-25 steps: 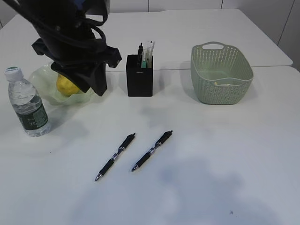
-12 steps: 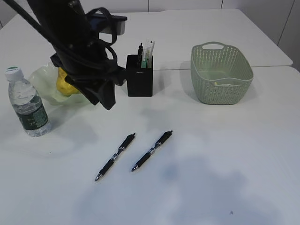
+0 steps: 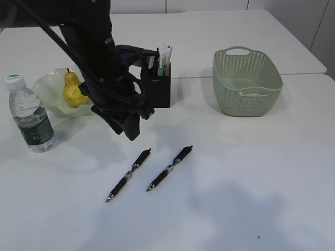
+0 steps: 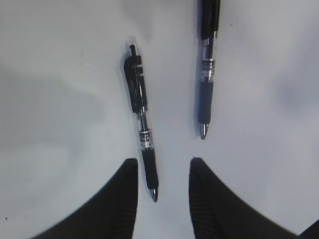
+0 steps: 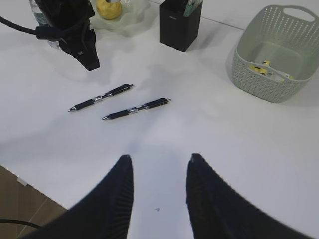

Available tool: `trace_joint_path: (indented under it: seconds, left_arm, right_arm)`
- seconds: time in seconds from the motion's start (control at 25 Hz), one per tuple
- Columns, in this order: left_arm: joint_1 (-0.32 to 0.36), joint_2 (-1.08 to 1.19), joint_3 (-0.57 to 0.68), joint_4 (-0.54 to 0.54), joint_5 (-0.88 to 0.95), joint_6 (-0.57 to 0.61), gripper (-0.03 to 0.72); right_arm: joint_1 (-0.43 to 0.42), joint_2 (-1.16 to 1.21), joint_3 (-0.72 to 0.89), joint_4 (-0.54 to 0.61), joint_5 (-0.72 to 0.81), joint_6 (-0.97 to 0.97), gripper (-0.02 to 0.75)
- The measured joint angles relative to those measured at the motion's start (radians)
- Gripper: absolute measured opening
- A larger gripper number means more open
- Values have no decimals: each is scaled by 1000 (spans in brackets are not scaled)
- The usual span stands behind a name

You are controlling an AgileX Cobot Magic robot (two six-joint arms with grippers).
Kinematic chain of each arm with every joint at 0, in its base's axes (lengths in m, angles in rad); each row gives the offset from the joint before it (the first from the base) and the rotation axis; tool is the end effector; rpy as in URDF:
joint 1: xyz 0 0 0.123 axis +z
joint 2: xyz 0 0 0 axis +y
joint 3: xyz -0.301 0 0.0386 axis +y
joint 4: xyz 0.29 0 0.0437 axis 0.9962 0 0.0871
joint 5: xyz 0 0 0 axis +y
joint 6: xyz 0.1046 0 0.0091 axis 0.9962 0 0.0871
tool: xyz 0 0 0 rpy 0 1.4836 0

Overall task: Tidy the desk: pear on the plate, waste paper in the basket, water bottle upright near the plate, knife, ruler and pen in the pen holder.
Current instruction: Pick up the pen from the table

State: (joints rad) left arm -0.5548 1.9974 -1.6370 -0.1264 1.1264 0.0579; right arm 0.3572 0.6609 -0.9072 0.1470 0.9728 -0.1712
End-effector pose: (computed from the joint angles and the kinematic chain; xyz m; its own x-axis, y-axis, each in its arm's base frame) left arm 0.3885 -0.2549 0.2169 -0.8353 0.5216 -0.1738 0.5429 0.8324 -0.1115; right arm 0.1273 0.0611 0.3895 -0.5145 -0.2852 -0.8087 -0.4855 0.8742 0.0006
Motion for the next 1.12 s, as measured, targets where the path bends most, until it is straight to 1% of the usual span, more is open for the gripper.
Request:
trace_joint_path:
  seconds: [0.24,0.36,0.56,0.76,0.96,1.12]
  left_arm:
    - [0,38,0,-8,-60,45,241]
    - [0,44,0,-31,-72,100,245]
    - [0,45,0,-49,-76,137,273]
    - [0,47,0,-50,-139,135,289]
    - [0,81,0,-51,-148,94,361]
    - [0,101,0,-34,-150,53,377]
  right_arm:
    - [0,0,0,-29,4,2,299]
    - [0,0,0,-46,4,2,299]
    - [0,0,0,-47,4,3,299]
    - [0,0,0,-61,4,3,300]
    - [0,0,0,-67,4,3,299]
    - [0,0,0,-69,4,4,299]
